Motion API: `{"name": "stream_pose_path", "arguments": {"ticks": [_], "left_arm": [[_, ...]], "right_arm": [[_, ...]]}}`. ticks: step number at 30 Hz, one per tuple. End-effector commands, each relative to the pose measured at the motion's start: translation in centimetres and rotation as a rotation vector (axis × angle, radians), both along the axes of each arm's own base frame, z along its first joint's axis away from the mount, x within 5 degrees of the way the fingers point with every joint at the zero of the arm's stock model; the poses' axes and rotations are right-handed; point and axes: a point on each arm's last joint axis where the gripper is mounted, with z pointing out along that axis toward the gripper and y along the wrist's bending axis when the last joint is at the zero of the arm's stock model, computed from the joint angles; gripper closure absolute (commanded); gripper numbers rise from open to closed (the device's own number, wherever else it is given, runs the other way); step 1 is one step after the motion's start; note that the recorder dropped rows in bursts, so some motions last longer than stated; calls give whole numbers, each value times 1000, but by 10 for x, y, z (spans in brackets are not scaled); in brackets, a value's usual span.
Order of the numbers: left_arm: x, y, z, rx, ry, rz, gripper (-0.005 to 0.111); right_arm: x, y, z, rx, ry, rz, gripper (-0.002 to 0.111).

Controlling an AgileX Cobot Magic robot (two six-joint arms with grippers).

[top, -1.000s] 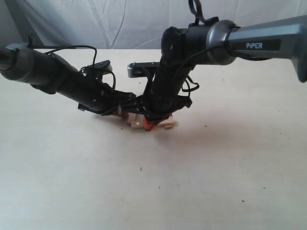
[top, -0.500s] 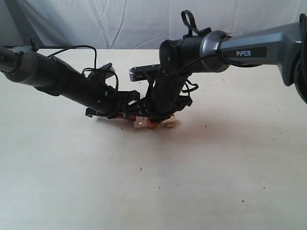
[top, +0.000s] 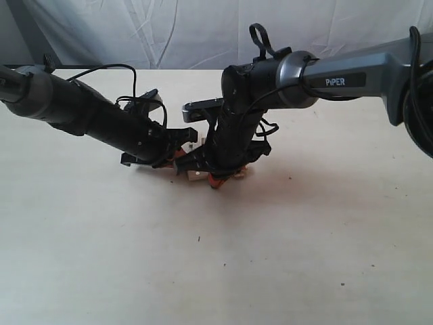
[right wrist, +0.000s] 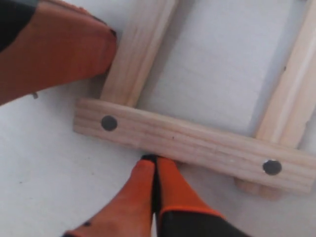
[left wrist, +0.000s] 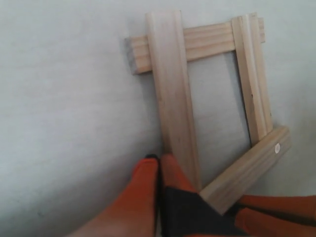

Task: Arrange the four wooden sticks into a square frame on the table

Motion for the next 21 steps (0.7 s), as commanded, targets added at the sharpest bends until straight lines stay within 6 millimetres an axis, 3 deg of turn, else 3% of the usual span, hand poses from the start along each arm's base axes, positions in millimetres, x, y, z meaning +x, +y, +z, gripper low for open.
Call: {"name": "stream_pose_path", "arguments": {"ticks": [1,15,21], "left_arm": [[-4,1,-12,21,31,-25,107],[-5,0,-12,17,35,-34,107],[-1,15,-4,3,26,-2,107]], "right_arm": [[2,0,1,11,-16,-24,108],[6,-4,7,-11,-51,-101,108],[5,-5,17,1,-59,-102,108]]}}
